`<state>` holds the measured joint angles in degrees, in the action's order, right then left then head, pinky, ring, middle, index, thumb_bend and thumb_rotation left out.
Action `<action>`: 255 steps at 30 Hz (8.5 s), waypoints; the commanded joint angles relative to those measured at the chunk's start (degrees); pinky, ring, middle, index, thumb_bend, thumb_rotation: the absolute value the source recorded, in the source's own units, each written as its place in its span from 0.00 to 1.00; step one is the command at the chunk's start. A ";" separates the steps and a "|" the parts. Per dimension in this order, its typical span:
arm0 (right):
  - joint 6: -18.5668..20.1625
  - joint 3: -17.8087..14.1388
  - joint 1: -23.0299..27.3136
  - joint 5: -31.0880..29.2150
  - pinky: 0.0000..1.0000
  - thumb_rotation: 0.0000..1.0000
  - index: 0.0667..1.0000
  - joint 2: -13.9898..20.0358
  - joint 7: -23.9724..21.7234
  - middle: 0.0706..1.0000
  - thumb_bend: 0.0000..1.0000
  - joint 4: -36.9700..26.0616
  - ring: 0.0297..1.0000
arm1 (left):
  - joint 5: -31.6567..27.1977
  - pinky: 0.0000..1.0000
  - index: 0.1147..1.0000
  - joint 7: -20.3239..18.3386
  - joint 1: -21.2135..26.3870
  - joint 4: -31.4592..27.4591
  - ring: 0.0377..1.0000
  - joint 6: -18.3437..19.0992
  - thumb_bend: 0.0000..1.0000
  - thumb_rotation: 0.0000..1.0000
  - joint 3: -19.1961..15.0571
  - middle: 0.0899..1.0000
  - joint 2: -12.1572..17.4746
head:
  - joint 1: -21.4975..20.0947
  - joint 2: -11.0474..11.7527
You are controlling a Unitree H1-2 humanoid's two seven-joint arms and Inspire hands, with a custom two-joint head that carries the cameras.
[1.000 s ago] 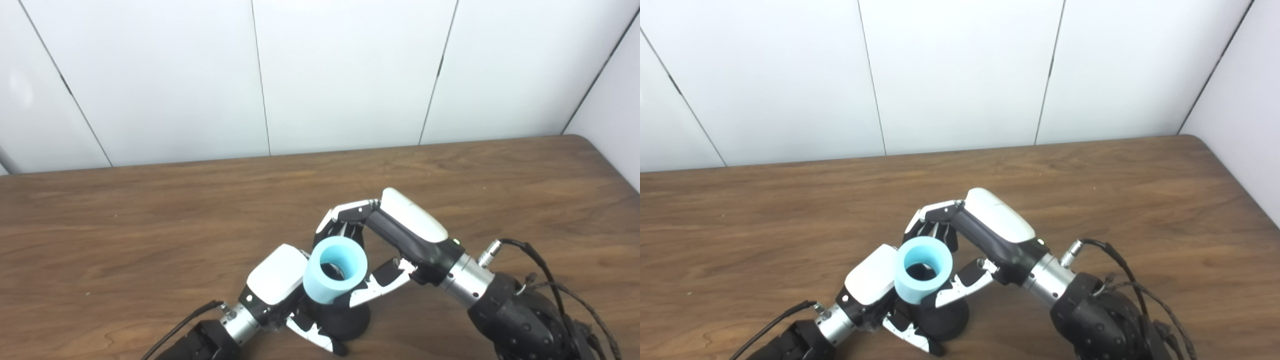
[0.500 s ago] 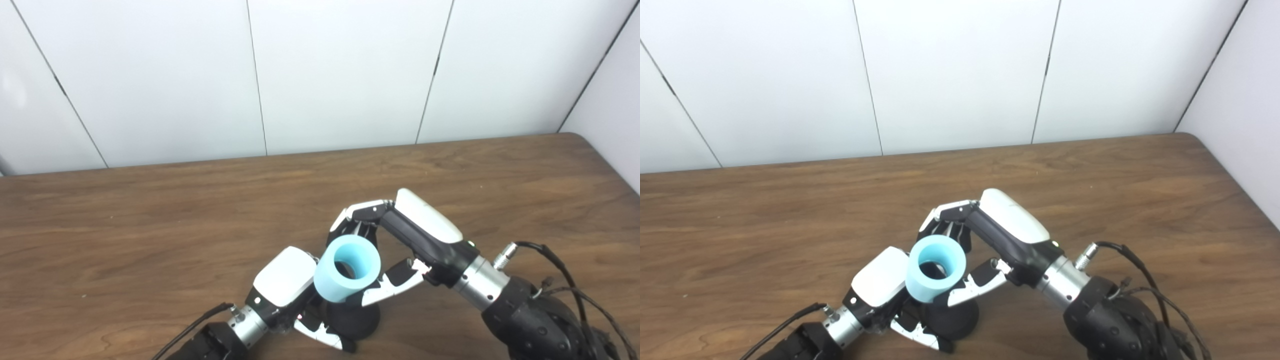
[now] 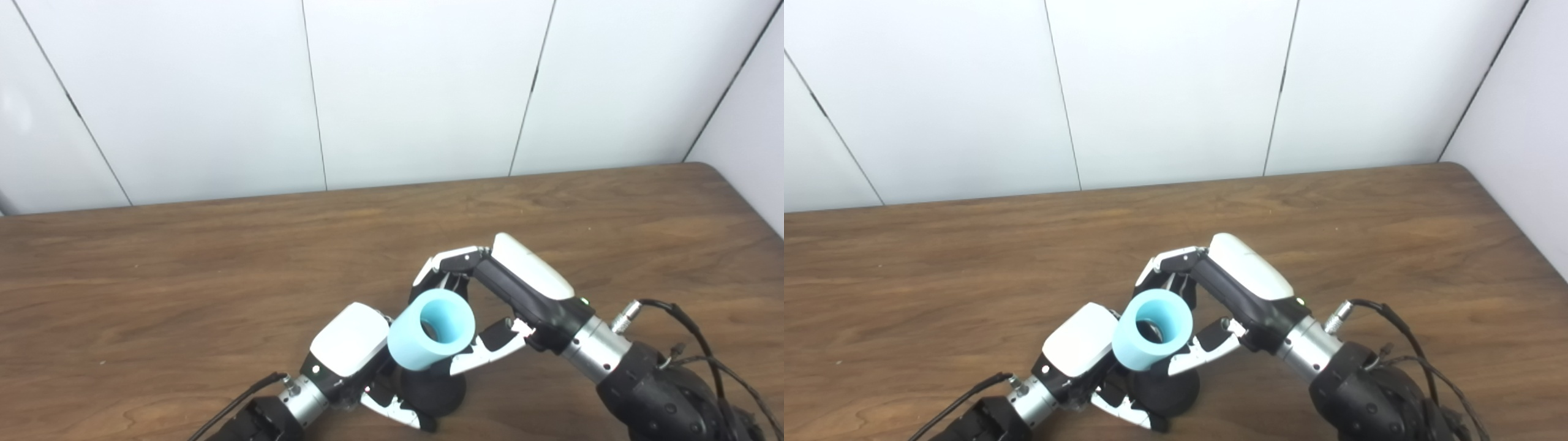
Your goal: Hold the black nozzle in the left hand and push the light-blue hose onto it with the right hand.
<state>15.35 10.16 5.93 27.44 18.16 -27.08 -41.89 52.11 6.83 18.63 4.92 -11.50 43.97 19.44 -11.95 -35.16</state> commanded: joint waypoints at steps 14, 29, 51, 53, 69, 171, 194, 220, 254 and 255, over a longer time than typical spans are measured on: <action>2.72 -2.67 -0.46 1.91 0.32 0.00 0.48 1.80 -1.00 0.48 0.50 -5.63 0.41 | 7.48 0.08 0.40 -14.99 -5.66 2.89 0.10 2.98 0.52 0.04 4.96 0.12 6.62 | -0.11 -0.44; 2.90 -3.08 -0.68 2.15 0.32 0.00 0.48 1.67 -1.12 0.48 0.50 -5.86 0.41 | 7.18 0.09 0.40 -18.41 -5.45 1.19 0.11 4.66 0.52 0.04 4.68 0.14 7.24 | -0.34 -0.67; 3.91 -2.82 -0.97 3.36 0.31 0.00 0.48 1.35 -1.36 0.48 0.49 -6.05 0.41 | 3.44 0.36 0.56 -21.18 -5.84 -4.86 0.43 8.84 0.82 0.22 1.86 0.47 4.97 | -0.50 -0.60; 4.06 -2.85 -1.01 3.32 0.31 0.00 0.48 1.27 -1.49 0.48 0.49 -6.07 0.40 | 2.64 0.56 0.64 -20.55 -6.07 -4.98 0.62 8.76 0.96 0.34 1.28 0.63 4.62 | -0.50 -0.57; 3.81 -2.70 -0.93 3.29 0.32 0.00 0.47 1.09 -1.71 0.48 0.50 -6.03 0.41 | 1.28 0.69 0.67 -18.26 -7.87 -4.96 0.71 7.75 1.00 0.46 -1.40 0.69 1.86 | -0.50 -0.50; 11.40 -4.28 5.10 7.95 0.29 0.00 0.50 6.24 -13.66 0.44 0.49 -10.52 0.37 | 22.51 0.43 0.45 -30.62 -7.48 -7.31 0.29 14.20 0.52 0.00 -0.43 0.34 -1.16 | -2.06 -1.11; 11.55 -8.94 8.11 13.05 0.30 0.00 0.49 3.87 -25.59 0.43 0.49 -11.46 0.38 | 23.46 0.54 0.46 -32.39 -6.97 -6.51 0.35 15.08 0.52 0.00 1.06 0.36 -2.36 | -1.97 -0.54; 11.53 -12.70 11.34 19.57 0.32 0.00 0.47 -2.02 -36.78 0.44 0.50 -11.43 0.39 | 24.79 0.50 0.46 -34.19 -6.60 -5.55 0.33 15.55 0.52 0.00 1.23 0.35 -3.48 | -1.65 0.15; 11.57 -14.64 12.94 25.63 0.34 0.15 0.44 -3.06 -45.67 0.42 0.52 -11.92 0.40 | 24.78 0.45 0.46 -36.10 -6.08 -4.94 0.34 16.96 0.52 0.00 1.78 0.36 -3.60 | -1.57 0.47; 11.57 -14.81 12.88 25.44 0.34 0.18 0.43 -2.84 -45.67 0.43 0.81 -11.90 0.41 | 24.89 0.46 0.47 -36.11 -6.06 -4.90 0.35 16.91 0.52 0.00 1.83 0.36 -3.55 | -1.53 0.46</action>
<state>26.60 -3.88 16.67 52.62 14.06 -66.04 -51.47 71.16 -17.49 16.64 -8.70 3.89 42.19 12.61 -13.54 -34.63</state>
